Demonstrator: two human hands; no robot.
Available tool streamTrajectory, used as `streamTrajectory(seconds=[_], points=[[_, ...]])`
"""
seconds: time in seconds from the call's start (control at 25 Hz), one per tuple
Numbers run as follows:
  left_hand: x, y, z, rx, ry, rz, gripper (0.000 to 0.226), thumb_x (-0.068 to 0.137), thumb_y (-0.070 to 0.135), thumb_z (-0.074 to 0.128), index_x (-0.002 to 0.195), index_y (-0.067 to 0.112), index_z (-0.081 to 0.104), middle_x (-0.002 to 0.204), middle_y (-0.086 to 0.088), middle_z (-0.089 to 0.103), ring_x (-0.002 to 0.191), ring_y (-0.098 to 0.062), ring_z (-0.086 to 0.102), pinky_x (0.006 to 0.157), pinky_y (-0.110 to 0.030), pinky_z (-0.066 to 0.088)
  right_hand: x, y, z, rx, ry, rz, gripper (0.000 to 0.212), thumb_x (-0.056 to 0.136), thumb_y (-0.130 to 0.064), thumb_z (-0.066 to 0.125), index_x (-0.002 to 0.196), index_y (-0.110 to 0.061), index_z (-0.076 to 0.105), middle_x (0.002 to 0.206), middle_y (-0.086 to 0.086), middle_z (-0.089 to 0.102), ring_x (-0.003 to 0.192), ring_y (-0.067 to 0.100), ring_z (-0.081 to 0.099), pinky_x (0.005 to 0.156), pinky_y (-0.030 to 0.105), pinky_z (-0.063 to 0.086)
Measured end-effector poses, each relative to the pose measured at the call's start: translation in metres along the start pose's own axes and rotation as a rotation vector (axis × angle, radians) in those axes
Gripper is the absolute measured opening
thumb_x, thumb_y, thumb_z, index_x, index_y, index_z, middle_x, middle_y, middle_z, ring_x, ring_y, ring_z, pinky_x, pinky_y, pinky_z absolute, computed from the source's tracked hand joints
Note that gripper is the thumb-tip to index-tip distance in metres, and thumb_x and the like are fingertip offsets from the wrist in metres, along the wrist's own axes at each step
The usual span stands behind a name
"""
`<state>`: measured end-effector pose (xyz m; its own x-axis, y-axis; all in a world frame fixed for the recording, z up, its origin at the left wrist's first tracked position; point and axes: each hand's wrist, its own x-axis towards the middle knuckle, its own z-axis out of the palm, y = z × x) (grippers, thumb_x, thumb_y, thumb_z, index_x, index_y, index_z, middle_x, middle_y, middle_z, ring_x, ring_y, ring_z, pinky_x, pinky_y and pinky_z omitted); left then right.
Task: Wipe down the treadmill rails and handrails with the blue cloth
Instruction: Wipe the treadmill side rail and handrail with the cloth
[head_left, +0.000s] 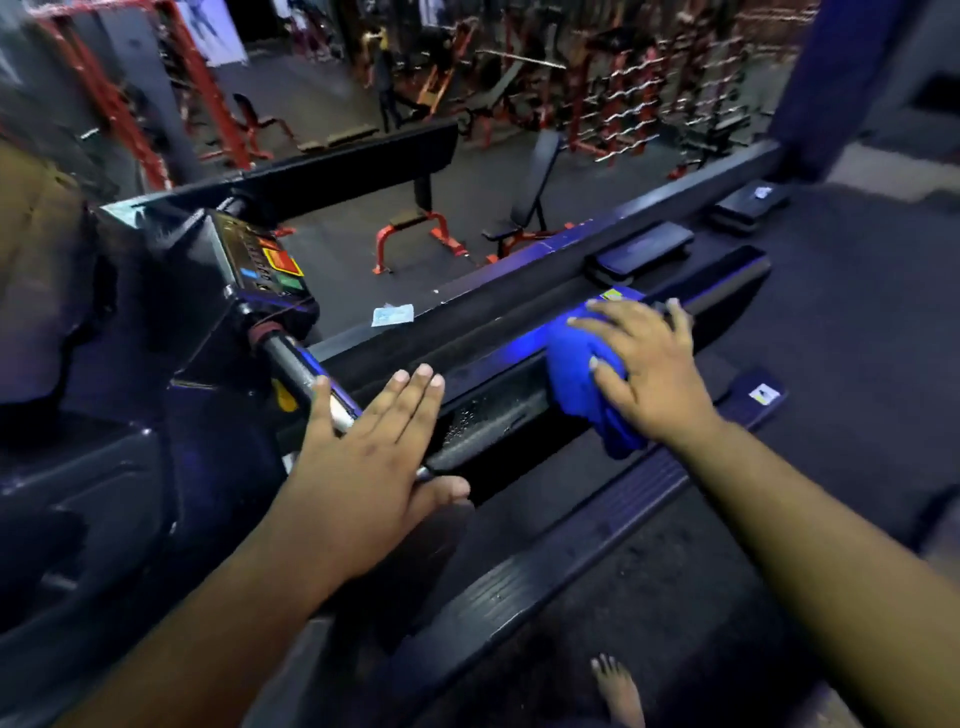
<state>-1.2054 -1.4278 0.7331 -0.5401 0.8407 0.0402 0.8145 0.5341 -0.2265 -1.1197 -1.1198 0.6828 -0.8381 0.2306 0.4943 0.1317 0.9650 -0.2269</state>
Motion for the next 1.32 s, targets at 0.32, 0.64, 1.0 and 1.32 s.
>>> streamTrajectory(seconds=[0.32, 0.64, 1.0, 1.32], points=[[-0.013, -0.010, 0.002, -0.346, -0.049, 0.044, 0.114, 0.069, 0.094, 0.004, 0.152, 0.023, -0.028, 0.158, 0.013, -0.034, 0.147, -0.002, -0.025, 0.120, -0.053, -0.009, -0.059, -0.150, 0.021, 0.160, 0.020, 0.008, 0.056, 0.094, -0.054, 0.038, 0.146, -0.035, 0.044, 0.154, -0.012, 0.039, 0.149, 0.015, 0.022, 0.118, 0.058, -0.003], [-0.010, -0.012, 0.003, -0.473, -0.034, 0.051, 0.114, 0.065, 0.097, -0.005, 0.149, 0.025, -0.031, 0.161, 0.010, -0.028, 0.149, -0.003, -0.020, 0.123, -0.048, -0.008, -0.055, -0.204, 0.054, 0.499, 0.257, 0.443, 0.058, 0.096, -0.057, 0.034, 0.148, -0.032, 0.041, 0.166, -0.006, 0.008, 0.153, 0.021, -0.011, 0.120, 0.056, -0.006], [-0.007, -0.009, 0.005, -0.326, -0.049, 0.090, 0.112, 0.066, 0.097, -0.008, 0.152, 0.028, -0.025, 0.162, 0.012, -0.023, 0.150, -0.004, -0.017, 0.123, -0.048, -0.008, -0.040, -0.183, 0.053, 0.662, 0.371, 0.725, 0.063, 0.095, -0.045, 0.034, 0.156, -0.036, 0.020, 0.164, -0.012, -0.017, 0.151, 0.018, -0.019, 0.120, 0.061, 0.000], [-0.014, -0.011, 0.005, -0.435, 0.000, 0.116, 0.107, 0.072, 0.095, -0.001, 0.149, 0.027, -0.031, 0.163, 0.009, -0.021, 0.146, 0.003, -0.021, 0.123, -0.043, -0.012, -0.008, -0.099, 0.017, 0.142, 0.077, 0.442, 0.043, 0.098, -0.051, 0.036, 0.133, -0.037, 0.057, 0.163, -0.007, 0.022, 0.153, 0.022, -0.002, 0.112, 0.074, 0.001]])
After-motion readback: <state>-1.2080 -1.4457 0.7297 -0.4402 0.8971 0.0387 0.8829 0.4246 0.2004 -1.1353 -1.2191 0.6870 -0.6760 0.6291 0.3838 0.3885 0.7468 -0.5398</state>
